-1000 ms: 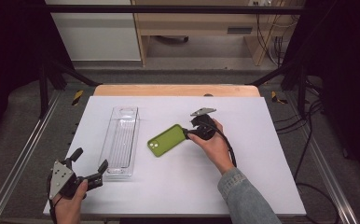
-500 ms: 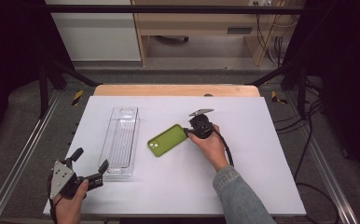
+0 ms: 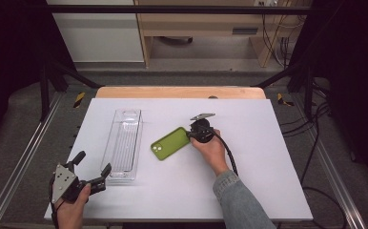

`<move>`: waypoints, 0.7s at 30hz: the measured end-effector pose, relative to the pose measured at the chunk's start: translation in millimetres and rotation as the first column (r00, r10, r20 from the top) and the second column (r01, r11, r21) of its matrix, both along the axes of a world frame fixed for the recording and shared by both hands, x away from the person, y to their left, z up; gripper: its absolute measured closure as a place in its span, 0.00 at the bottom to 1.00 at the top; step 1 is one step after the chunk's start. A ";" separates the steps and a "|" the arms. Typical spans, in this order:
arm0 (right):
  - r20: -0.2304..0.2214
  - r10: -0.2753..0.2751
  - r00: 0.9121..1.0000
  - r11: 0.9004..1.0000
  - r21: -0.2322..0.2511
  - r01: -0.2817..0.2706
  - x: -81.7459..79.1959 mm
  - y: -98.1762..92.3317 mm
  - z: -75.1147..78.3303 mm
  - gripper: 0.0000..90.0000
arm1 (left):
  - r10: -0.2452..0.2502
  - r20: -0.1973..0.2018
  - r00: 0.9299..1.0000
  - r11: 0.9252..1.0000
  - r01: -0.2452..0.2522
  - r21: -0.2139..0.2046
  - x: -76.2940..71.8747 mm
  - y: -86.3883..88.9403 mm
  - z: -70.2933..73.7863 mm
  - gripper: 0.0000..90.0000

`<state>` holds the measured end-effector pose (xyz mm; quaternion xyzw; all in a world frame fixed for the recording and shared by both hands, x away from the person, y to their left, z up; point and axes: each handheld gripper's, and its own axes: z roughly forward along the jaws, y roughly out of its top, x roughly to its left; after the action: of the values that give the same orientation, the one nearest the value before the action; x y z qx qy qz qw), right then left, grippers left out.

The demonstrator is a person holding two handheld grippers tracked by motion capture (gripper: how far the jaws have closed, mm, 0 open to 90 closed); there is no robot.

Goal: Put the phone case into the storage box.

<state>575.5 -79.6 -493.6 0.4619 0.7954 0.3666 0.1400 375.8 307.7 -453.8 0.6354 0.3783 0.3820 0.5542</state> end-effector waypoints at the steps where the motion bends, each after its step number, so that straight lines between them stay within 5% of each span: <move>1: -0.003 0.002 1.000 1.000 0.003 -0.002 0.0 0.4 -0.4 0.82 | 0.000 0.000 1.000 1.000 0.000 0.000 0.0 0.0 0.0 0.02; 21: -0.001 0.000 1.000 1.000 0.013 0.000 0.8 0.8 -3.8 0.97 | -0.003 0.001 1.000 1.000 0.003 0.000 -0.1 -0.5 0.1 0.02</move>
<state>576.3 -78.7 -497.4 0.4629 0.7932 0.3715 0.1364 375.6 307.3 -453.6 0.6357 0.3771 0.3818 0.5549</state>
